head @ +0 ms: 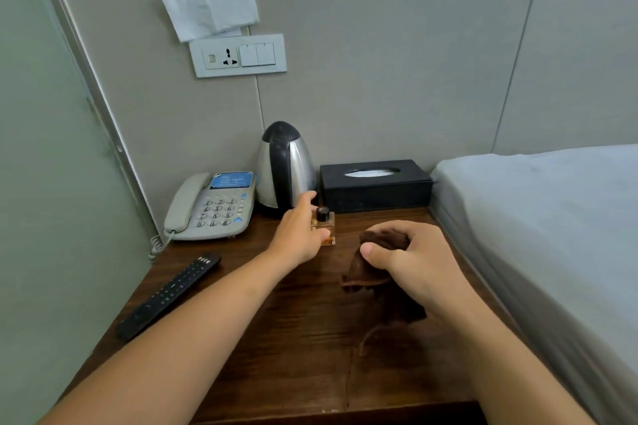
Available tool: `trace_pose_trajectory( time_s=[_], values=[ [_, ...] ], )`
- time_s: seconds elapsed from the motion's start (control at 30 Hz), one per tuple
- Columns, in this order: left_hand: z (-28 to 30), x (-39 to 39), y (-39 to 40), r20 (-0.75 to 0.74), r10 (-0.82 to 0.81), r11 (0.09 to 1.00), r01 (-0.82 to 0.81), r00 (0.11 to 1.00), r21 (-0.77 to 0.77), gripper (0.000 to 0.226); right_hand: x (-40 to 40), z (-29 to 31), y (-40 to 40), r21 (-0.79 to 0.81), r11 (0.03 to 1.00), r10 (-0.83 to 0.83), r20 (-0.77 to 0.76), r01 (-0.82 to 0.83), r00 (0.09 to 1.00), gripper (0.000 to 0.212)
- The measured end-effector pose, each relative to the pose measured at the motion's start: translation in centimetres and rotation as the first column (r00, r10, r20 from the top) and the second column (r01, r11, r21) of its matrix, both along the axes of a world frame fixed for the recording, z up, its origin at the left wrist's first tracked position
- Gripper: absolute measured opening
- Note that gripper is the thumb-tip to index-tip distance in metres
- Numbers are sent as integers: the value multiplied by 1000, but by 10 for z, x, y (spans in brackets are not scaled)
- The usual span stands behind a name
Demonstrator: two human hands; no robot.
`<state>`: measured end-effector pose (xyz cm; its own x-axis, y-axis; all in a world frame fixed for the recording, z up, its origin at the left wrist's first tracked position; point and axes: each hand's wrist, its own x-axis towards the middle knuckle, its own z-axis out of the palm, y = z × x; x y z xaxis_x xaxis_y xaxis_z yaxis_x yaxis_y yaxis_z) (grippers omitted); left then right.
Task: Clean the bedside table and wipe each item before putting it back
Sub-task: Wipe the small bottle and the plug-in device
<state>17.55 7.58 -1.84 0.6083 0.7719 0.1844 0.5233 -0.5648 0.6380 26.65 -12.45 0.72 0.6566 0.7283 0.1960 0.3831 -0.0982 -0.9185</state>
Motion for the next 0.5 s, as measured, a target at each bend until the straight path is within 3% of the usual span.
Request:
trace_pose_trajectory(
  time_s=[0.33, 0.43, 0.5],
  values=[
    [-9, 33, 5, 75, -2, 996, -4, 997, 84, 72, 13, 5, 1, 0, 998, -63, 119, 63, 991, 4],
    [0, 25, -13, 124, -121, 965, 87, 985, 248, 60, 12, 9, -2, -38, 994, -91, 276, 105, 957, 12],
    [10, 20, -29, 141, -252, 941, 209, 957, 267, 53, 9, 16, -10, -79, 990, -78, 357, 113, 931, 20]
  ],
)
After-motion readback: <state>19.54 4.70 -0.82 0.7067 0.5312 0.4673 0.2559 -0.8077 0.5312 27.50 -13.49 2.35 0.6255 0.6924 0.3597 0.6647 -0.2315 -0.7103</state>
